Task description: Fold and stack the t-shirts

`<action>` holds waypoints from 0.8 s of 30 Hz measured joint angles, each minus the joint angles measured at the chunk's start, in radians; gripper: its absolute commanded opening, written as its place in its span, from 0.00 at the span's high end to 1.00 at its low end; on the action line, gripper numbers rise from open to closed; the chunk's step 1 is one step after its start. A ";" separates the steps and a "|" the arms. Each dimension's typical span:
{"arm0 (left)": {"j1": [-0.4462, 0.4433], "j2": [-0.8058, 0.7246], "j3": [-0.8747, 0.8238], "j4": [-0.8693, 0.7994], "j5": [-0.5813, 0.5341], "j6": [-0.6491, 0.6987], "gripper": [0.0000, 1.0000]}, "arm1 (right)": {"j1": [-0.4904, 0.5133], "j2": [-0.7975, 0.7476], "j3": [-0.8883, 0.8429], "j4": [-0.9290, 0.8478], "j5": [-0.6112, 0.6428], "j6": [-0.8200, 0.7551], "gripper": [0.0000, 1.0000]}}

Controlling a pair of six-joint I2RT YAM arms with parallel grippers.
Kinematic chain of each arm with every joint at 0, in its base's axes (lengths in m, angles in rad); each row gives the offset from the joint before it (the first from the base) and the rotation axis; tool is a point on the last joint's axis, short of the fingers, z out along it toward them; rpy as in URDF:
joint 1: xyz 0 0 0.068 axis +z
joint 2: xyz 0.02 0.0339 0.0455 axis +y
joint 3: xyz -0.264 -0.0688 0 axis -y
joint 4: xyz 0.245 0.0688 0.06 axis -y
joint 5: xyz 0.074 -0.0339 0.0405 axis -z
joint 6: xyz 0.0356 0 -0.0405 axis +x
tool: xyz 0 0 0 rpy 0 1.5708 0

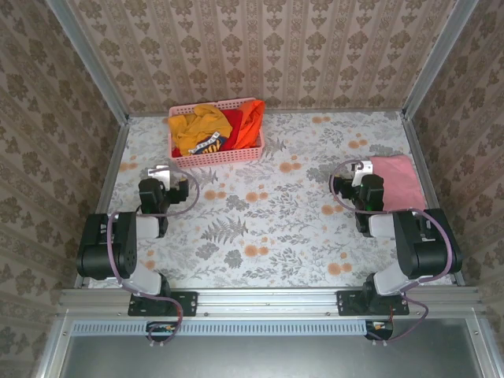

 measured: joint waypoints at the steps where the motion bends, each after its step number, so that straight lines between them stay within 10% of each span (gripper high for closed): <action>1: 0.000 0.000 0.000 0.000 0.000 0.000 0.00 | 0.000 0.000 0.000 0.000 0.000 0.000 0.00; 24: 0.013 0.000 0.000 0.000 0.012 0.000 0.00 | 0.000 0.000 0.000 0.000 0.000 0.000 0.00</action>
